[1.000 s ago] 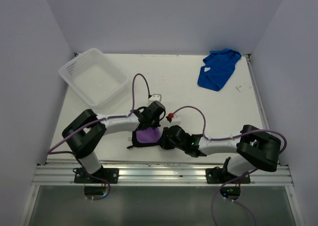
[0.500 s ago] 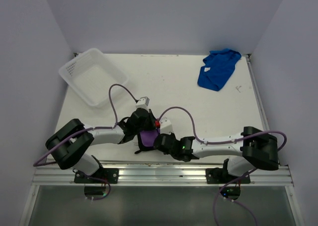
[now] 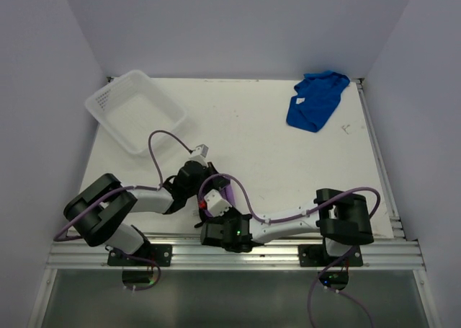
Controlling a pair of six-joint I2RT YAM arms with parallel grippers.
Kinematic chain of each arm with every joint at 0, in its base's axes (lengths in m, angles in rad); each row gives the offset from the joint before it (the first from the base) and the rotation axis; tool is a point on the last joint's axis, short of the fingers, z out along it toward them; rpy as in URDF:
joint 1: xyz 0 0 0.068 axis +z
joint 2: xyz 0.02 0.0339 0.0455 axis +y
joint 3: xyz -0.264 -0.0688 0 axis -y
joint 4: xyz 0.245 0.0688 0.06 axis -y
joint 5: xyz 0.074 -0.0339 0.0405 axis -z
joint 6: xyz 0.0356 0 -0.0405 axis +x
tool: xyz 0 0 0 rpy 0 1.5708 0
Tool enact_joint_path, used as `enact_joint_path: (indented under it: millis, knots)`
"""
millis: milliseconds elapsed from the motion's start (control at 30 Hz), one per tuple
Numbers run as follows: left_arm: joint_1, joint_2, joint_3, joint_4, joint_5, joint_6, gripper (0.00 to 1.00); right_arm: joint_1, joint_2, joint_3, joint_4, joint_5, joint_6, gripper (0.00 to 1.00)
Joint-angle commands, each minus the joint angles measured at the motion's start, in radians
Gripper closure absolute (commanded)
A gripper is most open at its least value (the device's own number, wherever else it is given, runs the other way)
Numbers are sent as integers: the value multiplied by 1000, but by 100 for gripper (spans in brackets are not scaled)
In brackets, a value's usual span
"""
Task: Roll the towels
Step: Roll the towel
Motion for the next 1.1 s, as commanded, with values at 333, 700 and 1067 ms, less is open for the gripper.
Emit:
enact_joint_path:
  millis: [333, 700, 1067]
  knots:
    - [53, -31, -43, 146, -83, 6, 100, 137, 144, 79, -125, 78, -201, 100]
    - [57, -18, -138, 253, -82, 46, 100, 162, 175, 108, -149, 69, -254, 82]
    - [57, -8, -189, 302, -73, 58, 100, 163, -184, -41, 18, -43, -229, 60]
